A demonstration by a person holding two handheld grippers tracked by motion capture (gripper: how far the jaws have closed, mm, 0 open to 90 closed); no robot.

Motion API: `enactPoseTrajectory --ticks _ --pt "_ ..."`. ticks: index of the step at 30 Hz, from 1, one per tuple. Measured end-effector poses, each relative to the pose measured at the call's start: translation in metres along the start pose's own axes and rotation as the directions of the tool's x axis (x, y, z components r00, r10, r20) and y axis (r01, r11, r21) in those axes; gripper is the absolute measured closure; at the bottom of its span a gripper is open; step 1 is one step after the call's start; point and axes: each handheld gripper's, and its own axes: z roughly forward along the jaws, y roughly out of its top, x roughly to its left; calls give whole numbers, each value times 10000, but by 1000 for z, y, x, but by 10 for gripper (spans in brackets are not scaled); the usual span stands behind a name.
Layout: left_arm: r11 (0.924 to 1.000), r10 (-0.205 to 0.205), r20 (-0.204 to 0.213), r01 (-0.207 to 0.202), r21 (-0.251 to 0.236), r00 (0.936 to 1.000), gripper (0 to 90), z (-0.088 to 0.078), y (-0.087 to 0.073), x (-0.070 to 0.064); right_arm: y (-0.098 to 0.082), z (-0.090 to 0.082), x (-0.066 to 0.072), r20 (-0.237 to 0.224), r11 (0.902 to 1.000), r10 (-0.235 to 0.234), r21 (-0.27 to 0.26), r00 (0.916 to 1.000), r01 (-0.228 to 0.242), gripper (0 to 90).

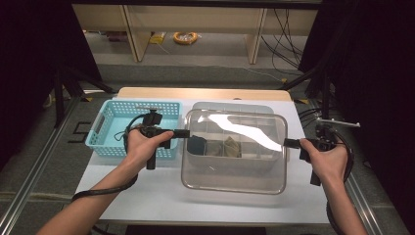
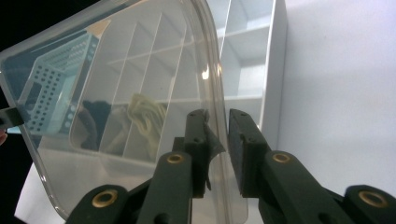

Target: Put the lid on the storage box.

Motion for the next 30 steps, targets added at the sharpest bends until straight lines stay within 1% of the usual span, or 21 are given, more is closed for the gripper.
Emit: enactPoseTrajectory --ticks 1,6,7,9,10,11,12,14,15,16,17,18,21,22,24,25,26,27,28,29,30 --pt "10000 -56 -160 56 -9 9999 756 1 3 1 4 2 0 -81 9999 90 46 9999 -90 788" --pt "9995 -286 -302 290 116 9991 751 9 15 10 21 8 2 -26 9996 228 170 9997 -227 789" --pt "9991 -388 -336 393 138 9987 749 11 17 11 24 9 4 -126 9983 525 252 9985 -521 788" --pt "9987 -478 -471 486 154 9977 747 14 20 12 30 12 3 46 9992 388 78 9992 -389 788" --pt "9989 -419 -486 429 204 9979 744 16 23 13 33 12 3 -253 9983 527 247 9983 -520 788" --pt "9988 -459 -575 470 166 9973 744 17 25 13 36 12 4 167 9981 488 359 9987 -494 788" --pt "9984 -524 -558 535 186 9971 743 19 27 14 39 13 3 292 9983 341 467 9990 -355 788" --pt "9983 -522 -767 541 231 9957 738 22 32 16 44 15 4 361 9976 505 448 9981 -521 788" --pt "9980 -585 -794 600 173 9951 737 24 34 17 45 17 5 127 9954 863 413 9962 -867 788" --pt "9979 -566 -857 590 266 9947 735 25 36 18 47 18 4 316 9969 663 409 9973 -676 789" --pt "9975 -610 -858 637 299 9944 733 27 38 18 49 20 2 -14 9978 571 328 9984 -570 789" --pt "9971 -682 -939 711 273 9932 733 29 39 19 51 22 3 614 9968 620 468 9962 -649 789" --pt "9967 -727 -1229 766 270 9898 728 35 43 20 56 27 0 584 9965 641 502 9962 -670 788" --pt "9963 -712 -1185 764 402 9904 725 35 44 22 57 30 -1 473 9966 687 420 9965 -707 788" --pt "9956 -846 -1409 892 269 9864 721 39 46 24 60 34 0 850 9956 774 464 9934 -816 789" --pt "9951 -882 -1410 936 325 9861 715 40 47 26 60 36 -1 833 9967 631 463 9945 -671 791" --pt "9946 -900 -1387 961 382 9862 712 40 48 27 63 38 -1 895 9943 819 607 9926 -875 791" --pt "9945 -945 -1593 1006 304 9827 709 42 48 27 64 40 0 935 9943 870 537 9918 -923 792" --pt "9954 -790 -1589 866 417 9841 705 43 49 28 66 43 -1 1091 9937 817 673 9907 -894 793" --pt "9950 -771 -1661 865 503 9831 702 44 50 29 66 46 0 1157 9917 1062 599 9876 -1137 794" --pt "9953 -738 -1703 833 492 9826 697 45 50 30 67 48 -2 1182 9946 791 579 9898 -864 795"
